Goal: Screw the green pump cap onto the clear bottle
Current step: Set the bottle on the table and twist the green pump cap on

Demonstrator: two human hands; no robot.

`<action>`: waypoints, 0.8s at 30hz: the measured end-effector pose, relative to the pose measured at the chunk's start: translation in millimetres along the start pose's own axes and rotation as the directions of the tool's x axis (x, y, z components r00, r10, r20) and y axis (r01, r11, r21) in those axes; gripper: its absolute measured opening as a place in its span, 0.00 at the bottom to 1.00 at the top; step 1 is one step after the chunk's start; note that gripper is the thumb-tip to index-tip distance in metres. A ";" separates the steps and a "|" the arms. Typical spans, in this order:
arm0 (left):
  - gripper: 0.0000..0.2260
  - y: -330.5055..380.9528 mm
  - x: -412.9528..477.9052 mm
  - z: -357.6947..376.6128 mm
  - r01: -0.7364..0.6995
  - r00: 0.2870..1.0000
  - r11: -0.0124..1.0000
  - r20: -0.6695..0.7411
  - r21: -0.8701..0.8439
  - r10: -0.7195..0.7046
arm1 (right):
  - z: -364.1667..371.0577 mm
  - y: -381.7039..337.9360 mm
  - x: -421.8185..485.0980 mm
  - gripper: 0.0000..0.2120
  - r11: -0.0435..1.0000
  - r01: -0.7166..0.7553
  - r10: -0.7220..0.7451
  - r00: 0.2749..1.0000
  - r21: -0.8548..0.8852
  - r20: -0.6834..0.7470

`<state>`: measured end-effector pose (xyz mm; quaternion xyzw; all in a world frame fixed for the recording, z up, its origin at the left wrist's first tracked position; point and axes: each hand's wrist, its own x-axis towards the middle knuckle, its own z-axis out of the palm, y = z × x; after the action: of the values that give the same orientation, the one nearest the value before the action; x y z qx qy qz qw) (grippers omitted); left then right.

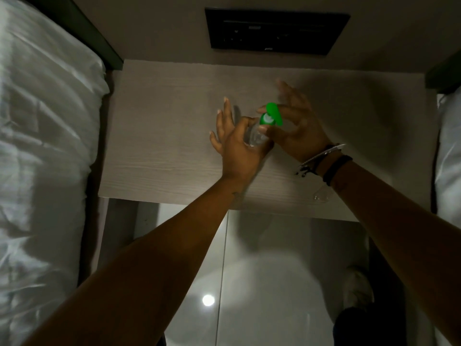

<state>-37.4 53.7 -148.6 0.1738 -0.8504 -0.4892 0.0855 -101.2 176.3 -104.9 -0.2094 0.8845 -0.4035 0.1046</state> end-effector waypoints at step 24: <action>0.16 -1.7 2.0 -1.3 -0.023 0.999 1.000 0.038 0.004 0.023 | 0.3 -0.2 0.6 0.20 0.997 0.066 -0.068 0.997 -0.044 -0.031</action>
<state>-38.5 51.1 -149.4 0.1549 -0.8550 -0.4893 0.0746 -101.6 175.7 -105.0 -0.2345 0.8870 -0.3913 0.0722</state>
